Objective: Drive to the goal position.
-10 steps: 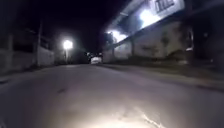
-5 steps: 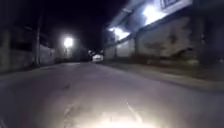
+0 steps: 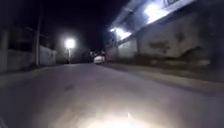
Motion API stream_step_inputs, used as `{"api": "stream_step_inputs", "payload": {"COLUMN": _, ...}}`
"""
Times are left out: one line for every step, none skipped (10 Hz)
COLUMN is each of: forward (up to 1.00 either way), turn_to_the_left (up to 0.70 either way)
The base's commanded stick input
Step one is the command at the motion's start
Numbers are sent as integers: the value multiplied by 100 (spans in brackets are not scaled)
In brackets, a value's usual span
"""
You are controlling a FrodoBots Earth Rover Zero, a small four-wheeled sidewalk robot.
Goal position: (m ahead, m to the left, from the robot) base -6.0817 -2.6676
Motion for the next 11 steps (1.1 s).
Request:
{"api": "stream_step_inputs", "payload": {"forward": 100, "turn_to_the_left": 0}}
{"api": "stream_step_inputs", "payload": {"forward": 100, "turn_to_the_left": 0}}
{"api": "stream_step_inputs", "payload": {"forward": 100, "turn_to_the_left": 0}}
{"api": "stream_step_inputs", "payload": {"forward": 100, "turn_to_the_left": 0}}
{"api": "stream_step_inputs", "payload": {"forward": 100, "turn_to_the_left": 0}}
{"api": "stream_step_inputs", "payload": {"forward": 100, "turn_to_the_left": 0}}
{"api": "stream_step_inputs", "payload": {"forward": 100, "turn_to_the_left": 0}}
{"api": "stream_step_inputs", "payload": {"forward": 100, "turn_to_the_left": 0}}
{"api": "stream_step_inputs", "payload": {"forward": 100, "turn_to_the_left": 0}}
{"api": "stream_step_inputs", "payload": {"forward": 100, "turn_to_the_left": 0}}
{"api": "stream_step_inputs", "payload": {"forward": 100, "turn_to_the_left": 0}}
